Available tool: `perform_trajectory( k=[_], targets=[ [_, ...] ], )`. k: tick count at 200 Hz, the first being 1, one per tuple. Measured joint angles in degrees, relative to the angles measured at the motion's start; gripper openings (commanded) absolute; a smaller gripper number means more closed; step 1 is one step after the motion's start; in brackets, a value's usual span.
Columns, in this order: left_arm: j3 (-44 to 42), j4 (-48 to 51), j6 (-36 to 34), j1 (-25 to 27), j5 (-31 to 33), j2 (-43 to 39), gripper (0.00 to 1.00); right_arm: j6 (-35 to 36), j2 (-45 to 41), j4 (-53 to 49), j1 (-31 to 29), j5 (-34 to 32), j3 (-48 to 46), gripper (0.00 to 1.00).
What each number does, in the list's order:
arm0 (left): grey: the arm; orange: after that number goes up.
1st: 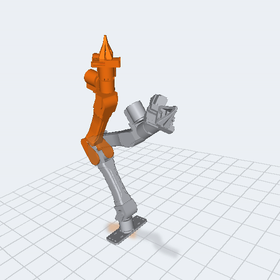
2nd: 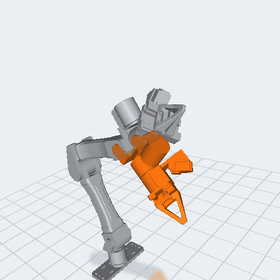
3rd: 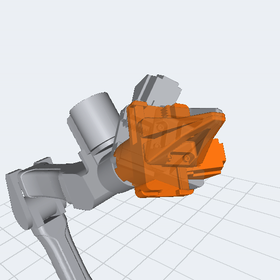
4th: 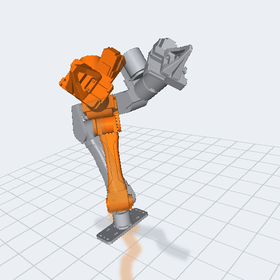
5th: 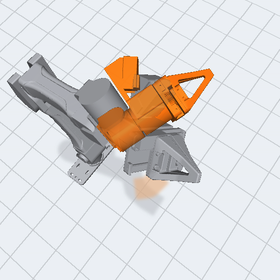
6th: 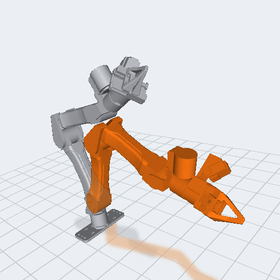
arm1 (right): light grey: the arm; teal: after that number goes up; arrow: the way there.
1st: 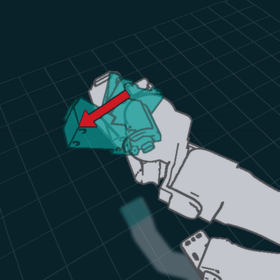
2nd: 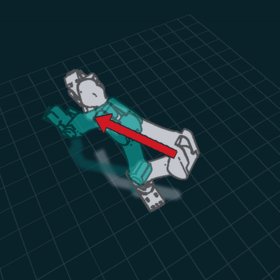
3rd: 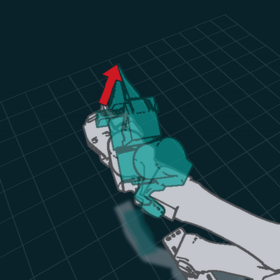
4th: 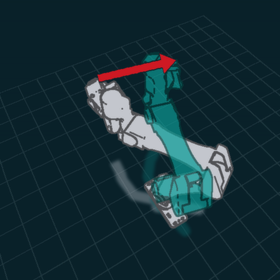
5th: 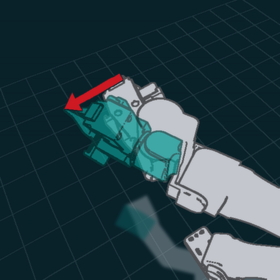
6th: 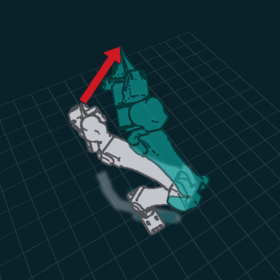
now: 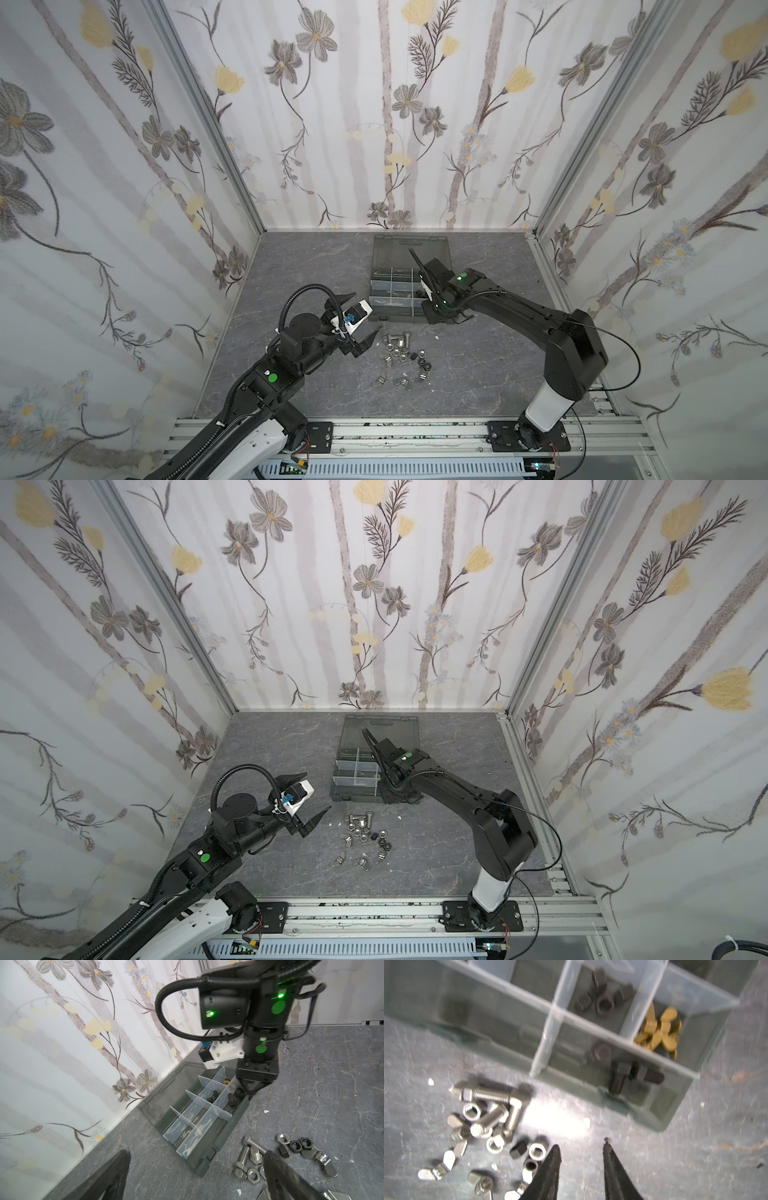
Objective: Sort the screws and nuts into containers
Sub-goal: 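Move the open right gripper back over the pile and grasp a black hex nut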
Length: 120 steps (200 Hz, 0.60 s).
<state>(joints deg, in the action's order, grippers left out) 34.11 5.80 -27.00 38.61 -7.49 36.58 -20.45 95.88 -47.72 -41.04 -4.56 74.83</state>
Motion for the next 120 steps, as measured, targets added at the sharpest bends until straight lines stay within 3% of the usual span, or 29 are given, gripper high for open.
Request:
perform_trajectory(
  k=[50,120],
  targets=[
    [0.0,0.0,-0.4,0.3,0.4,0.9,1.0,-11.4,-9.3,4.2,-6.2,4.5,-14.1,0.4],
    [0.4,0.0,-0.5,0.6,0.4,1.8,1.0,-13.6,-5.1,9.6,-11.8,7.9,-18.1,0.42]
  ],
)
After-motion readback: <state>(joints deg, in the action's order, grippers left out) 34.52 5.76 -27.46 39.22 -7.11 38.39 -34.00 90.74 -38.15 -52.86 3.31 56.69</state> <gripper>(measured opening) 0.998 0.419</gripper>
